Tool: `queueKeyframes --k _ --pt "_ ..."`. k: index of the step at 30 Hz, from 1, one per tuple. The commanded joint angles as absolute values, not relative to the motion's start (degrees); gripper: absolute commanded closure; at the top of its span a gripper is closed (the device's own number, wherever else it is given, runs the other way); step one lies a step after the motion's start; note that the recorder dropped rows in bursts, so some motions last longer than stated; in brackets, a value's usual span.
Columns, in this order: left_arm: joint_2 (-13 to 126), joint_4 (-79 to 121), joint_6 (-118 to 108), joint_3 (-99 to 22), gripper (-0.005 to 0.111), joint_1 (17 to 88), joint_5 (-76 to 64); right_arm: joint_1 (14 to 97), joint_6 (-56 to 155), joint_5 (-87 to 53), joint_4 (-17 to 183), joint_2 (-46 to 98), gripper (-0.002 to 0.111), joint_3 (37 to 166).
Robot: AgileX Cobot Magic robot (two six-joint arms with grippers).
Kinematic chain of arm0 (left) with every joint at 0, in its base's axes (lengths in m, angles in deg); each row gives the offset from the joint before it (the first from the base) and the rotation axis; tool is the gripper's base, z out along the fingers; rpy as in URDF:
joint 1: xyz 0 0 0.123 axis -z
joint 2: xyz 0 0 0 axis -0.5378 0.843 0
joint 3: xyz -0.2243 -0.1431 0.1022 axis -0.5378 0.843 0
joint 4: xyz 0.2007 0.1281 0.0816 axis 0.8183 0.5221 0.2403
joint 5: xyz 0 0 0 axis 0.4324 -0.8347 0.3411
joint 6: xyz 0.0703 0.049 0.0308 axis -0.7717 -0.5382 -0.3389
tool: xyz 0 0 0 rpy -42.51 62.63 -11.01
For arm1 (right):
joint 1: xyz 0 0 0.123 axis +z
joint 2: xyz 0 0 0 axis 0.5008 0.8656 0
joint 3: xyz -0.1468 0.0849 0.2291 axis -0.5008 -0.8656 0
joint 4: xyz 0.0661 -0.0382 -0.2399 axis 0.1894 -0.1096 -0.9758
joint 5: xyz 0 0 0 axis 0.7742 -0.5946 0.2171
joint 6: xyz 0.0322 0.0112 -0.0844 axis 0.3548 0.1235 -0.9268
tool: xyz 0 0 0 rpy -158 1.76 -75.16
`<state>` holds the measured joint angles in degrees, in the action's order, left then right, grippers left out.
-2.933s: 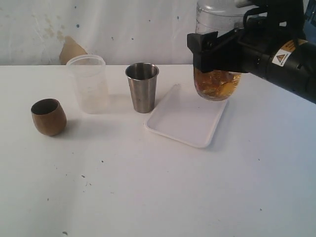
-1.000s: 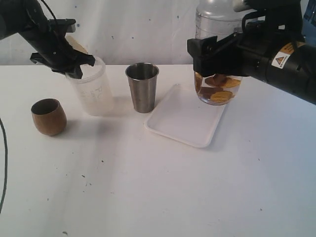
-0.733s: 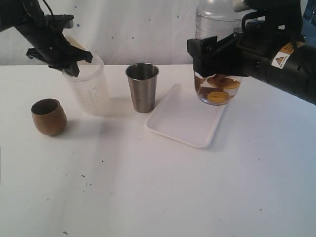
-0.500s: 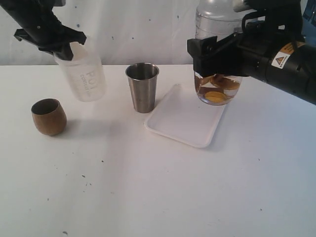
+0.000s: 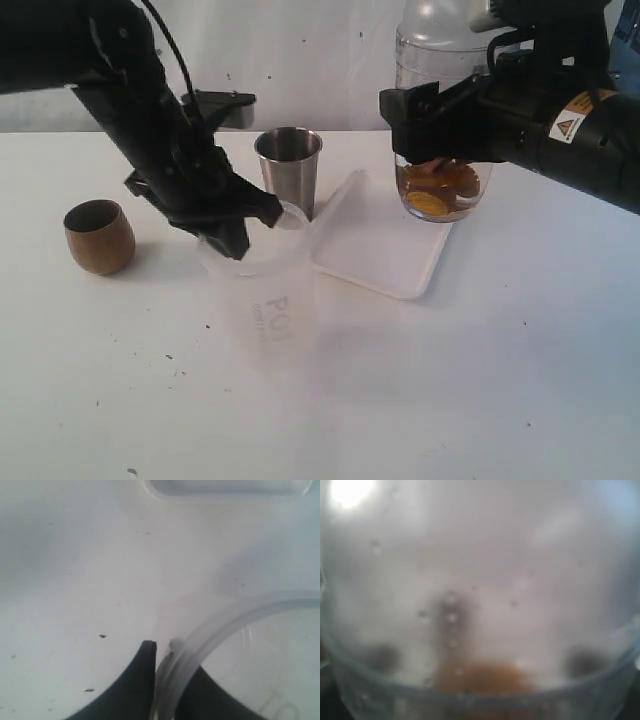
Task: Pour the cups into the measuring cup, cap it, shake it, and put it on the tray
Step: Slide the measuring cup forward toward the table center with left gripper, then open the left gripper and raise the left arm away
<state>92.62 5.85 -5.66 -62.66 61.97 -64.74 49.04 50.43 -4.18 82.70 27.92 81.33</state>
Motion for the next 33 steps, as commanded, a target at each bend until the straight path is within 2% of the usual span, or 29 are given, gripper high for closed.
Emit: queueKeyframes --k 1,4,6,12,14,16,21,24,28,32,33 --pt "92.33 5.19 -4.20 -59.28 0.106 66.17 -56.80 48.97 50.00 -0.81 82.70 26.89 0.108 82.18" --pt "93.81 5.73 -3.73 -59.16 0.095 66.35 -56.75 48.97 50.00 -0.81 82.70 26.89 0.108 82.18" --pt "94.61 6.91 -3.14 -59.16 0.083 66.35 -56.48 48.97 50.00 -0.81 82.70 26.89 0.108 82.18" --pt "94.09 10.87 -1.05 -59.27 0.034 66.35 -53.89 48.97 50.00 -0.95 82.70 26.89 0.108 82.18" --pt "93.82 10.89 -1.05 -59.71 0.026 66.35 -53.93 48.97 50.00 -0.95 82.70 26.89 0.108 82.18" --pt "93.53 10.50 -1.05 -60.75 0.024 66.35 -54.43 48.97 50.00 -0.95 82.70 26.89 0.108 82.18" --pt "90.64 8.72 -2.87 -63.91 0.030 66.35 -54.26 48.97 50.00 -0.85 82.70 26.89 0.108 82.18" --pt "88.45 10.47 -2.52 -65.24 0.042 66.35 -55.81 48.97 50.00 -0.73 82.70 26.51 0.108 82.18" --pt "84.09 12.35 -2.52 -63.60 0.075 66.35 -56.43 48.97 50.00 -0.07 82.70 24.69 0.108 82.18" --pt "77.20 11.54 -2.52 -58.22 0.107 66.35 -48.00 48.97 50.00 -0.07 82.70 22.51 0.108 82.18" --pt "75.44 11.37 -2.77 -56.49 0.106 66.35 -46.22 48.97 50.00 -0.07 82.70 22.23 0.108 82.18"
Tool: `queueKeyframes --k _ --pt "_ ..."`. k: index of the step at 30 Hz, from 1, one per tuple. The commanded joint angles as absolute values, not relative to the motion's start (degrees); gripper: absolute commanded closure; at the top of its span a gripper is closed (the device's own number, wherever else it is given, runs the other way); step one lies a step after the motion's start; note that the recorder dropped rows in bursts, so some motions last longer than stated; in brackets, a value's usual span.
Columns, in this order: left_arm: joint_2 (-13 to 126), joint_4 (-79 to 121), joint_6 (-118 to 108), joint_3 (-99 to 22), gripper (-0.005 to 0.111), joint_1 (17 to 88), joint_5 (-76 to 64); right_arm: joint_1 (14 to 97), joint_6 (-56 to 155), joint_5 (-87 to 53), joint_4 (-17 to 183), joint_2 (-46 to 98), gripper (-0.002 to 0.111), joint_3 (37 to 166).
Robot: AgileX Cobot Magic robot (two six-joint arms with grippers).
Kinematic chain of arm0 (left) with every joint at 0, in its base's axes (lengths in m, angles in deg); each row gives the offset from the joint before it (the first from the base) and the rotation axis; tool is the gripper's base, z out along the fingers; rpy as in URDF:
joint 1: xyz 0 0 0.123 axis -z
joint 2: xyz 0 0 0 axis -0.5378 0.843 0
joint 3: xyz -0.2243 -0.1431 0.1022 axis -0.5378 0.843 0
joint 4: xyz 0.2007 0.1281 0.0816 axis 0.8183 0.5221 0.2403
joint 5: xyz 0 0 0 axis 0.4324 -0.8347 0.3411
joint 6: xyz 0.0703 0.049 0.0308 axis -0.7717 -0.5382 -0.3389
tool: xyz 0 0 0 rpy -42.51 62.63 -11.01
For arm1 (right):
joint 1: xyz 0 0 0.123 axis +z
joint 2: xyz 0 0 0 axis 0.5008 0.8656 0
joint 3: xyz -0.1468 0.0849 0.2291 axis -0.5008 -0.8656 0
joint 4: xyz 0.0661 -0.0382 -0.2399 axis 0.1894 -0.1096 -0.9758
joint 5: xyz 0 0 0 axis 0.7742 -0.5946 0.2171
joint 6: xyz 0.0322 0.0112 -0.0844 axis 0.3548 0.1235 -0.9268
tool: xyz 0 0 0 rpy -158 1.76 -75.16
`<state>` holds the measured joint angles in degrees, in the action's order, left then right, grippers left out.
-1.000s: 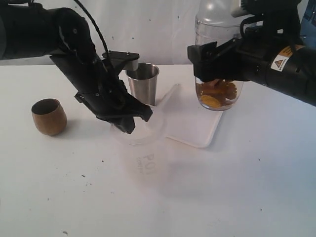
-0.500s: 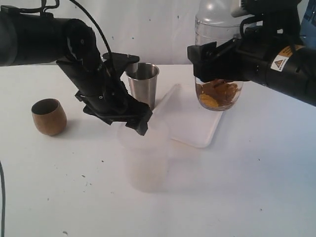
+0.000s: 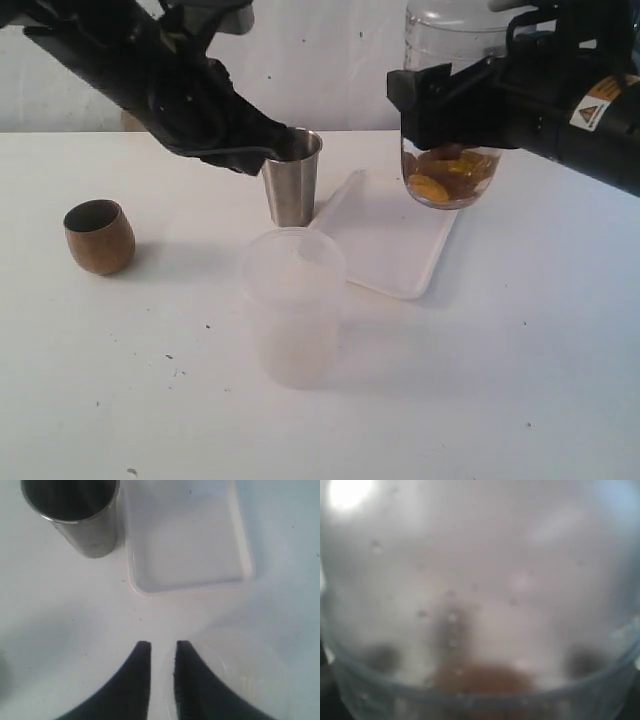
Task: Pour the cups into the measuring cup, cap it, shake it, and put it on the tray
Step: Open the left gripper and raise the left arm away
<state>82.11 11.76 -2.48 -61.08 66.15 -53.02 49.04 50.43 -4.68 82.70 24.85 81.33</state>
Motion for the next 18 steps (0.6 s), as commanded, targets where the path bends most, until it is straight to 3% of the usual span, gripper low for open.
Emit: queueKeyframes --k 1,12,18 --pt "73.16 11.37 -2.77 -54.56 0.107 66.35 -43.69 48.97 50.00 -0.07 82.70 21.88 0.108 82.18" --pt "45.90 12.18 -3.23 -22.84 0.107 66.35 -6.32 48.97 50.00 -0.07 82.70 20.24 0.108 82.18" --pt "34.06 12.18 -3.23 -8.52 0.107 66.35 4.63 48.97 50.00 -0.07 82.70 20.24 0.108 82.18"
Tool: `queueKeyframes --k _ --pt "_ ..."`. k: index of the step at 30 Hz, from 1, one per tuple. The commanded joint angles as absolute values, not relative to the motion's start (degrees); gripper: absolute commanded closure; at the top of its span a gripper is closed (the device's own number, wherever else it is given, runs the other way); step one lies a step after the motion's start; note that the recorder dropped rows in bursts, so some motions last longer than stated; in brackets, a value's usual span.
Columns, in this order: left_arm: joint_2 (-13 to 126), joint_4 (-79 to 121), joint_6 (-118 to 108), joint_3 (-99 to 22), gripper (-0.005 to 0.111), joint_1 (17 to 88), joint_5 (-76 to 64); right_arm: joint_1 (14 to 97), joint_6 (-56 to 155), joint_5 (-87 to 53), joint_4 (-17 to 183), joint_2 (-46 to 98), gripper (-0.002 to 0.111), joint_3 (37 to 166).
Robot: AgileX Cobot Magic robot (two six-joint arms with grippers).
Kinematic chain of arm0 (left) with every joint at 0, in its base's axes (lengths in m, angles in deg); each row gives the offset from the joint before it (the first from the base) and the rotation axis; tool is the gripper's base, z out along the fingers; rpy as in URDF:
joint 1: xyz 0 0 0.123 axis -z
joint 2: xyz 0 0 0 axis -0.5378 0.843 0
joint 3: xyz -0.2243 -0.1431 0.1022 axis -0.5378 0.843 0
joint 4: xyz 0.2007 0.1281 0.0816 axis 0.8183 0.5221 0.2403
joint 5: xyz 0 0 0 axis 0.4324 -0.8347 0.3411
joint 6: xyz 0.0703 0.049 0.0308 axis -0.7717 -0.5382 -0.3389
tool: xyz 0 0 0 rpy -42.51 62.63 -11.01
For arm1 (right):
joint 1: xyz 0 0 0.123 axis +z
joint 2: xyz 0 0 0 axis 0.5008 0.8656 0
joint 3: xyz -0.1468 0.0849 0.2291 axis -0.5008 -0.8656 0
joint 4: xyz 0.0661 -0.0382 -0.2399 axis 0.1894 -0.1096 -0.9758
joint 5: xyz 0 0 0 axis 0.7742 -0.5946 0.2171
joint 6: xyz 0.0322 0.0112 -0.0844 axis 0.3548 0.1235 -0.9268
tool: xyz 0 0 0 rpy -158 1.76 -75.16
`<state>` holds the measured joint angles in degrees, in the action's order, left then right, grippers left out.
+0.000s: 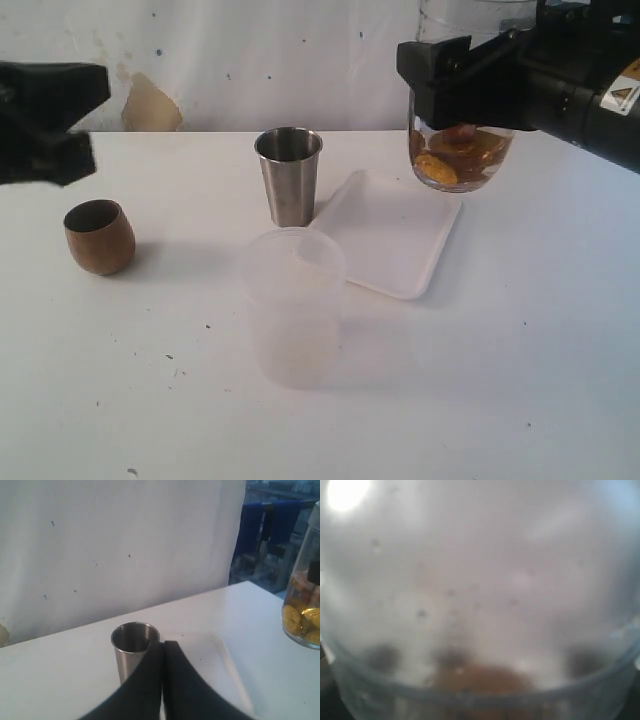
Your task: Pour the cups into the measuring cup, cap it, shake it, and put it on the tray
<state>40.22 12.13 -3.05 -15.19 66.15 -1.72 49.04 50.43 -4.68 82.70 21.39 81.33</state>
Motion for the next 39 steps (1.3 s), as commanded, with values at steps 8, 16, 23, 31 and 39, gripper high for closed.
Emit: queueKeyframes --k 8,16,23,31,39 --pt "28.90 12.33 -3.08 -3.49 0.107 66.35 4.26 48.97 50.00 0.08 82.70 20.24 0.108 82.18" --pt "28.88 12.33 -3.08 -3.49 0.107 66.35 4.79 48.97 50.00 0.08 82.70 20.24 0.108 82.18" --pt "28.88 12.33 -3.08 -3.20 0.107 66.35 5.46 48.97 50.00 0.08 82.70 20.24 0.108 82.18" --pt "21.13 15.10 -11.52 3.74 0.107 60.77 5.36 48.97 50.00 0.08 82.70 20.24 0.108 82.18" --pt "7.98 14.87 -10.69 8.64 0.107 44.79 -1.74 48.97 50.00 0.08 82.70 20.24 0.108 82.18"
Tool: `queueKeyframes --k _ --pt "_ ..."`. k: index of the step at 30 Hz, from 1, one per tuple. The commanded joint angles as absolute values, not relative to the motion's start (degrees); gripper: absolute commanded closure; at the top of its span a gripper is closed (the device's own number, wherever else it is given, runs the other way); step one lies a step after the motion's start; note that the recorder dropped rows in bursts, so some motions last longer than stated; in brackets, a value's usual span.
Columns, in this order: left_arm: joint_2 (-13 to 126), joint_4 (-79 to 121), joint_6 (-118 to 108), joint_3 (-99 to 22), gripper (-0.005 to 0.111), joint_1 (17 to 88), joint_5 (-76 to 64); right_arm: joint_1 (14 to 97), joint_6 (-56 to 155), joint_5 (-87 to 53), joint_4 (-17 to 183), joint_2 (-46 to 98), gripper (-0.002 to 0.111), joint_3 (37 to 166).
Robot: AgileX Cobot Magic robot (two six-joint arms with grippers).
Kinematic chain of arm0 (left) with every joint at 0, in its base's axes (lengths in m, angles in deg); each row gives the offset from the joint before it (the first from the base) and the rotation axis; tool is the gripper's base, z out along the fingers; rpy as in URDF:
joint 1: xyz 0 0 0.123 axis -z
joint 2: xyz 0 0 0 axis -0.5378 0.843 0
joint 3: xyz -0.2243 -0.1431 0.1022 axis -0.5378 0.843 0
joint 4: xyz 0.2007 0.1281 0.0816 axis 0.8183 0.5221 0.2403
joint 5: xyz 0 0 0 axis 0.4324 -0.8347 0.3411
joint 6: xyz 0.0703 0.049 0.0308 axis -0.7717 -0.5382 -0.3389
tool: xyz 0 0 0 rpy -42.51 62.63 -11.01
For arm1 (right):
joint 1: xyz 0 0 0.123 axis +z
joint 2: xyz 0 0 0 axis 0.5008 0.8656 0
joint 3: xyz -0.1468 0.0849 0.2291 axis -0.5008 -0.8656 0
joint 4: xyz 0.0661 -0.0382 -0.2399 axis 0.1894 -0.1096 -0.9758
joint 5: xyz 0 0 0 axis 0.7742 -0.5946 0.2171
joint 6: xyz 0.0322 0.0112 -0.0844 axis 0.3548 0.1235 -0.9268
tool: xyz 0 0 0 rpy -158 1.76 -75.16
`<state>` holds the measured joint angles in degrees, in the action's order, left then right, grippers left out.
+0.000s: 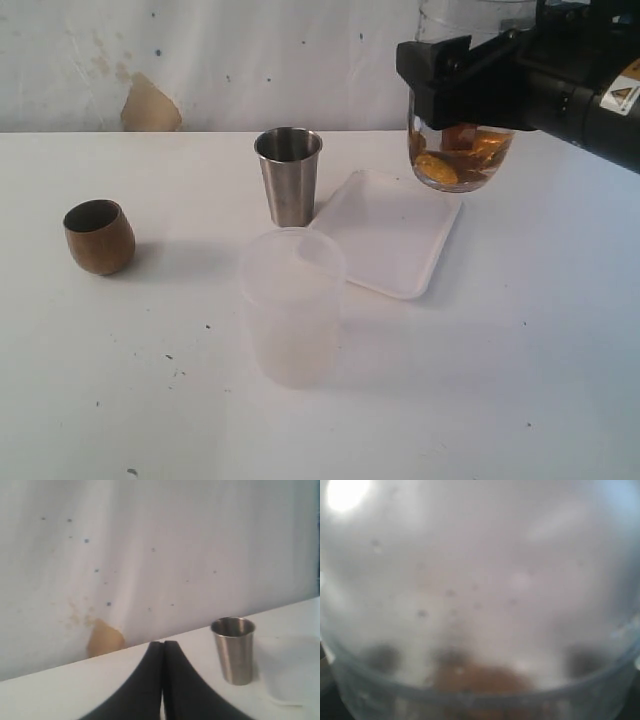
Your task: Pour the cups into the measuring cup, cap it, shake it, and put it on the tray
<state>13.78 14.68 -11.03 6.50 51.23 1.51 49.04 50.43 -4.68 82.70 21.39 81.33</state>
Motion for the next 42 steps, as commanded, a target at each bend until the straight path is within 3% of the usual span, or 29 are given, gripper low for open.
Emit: queueKeyframes --k 1,14,30,42 --pt "6.31 14.87 -9.99 9.59 0.107 42.99 -1.75 48.97 50.00 0.08 82.70 20.24 0.108 82.18" --pt "-10.15 15.01 3.22 19.69 0.107 31.52 -7.45 48.97 50.00 0.08 82.70 20.24 0.108 82.18" --pt "-13.22 16.22 -0.08 22.13 0.107 30.22 -19.54 48.97 50.00 0.08 82.70 20.24 0.108 82.18" --pt "-13.22 16.34 -0.83 22.13 0.107 29.12 -19.62 48.97 50.00 0.08 82.70 20.24 0.108 82.18"
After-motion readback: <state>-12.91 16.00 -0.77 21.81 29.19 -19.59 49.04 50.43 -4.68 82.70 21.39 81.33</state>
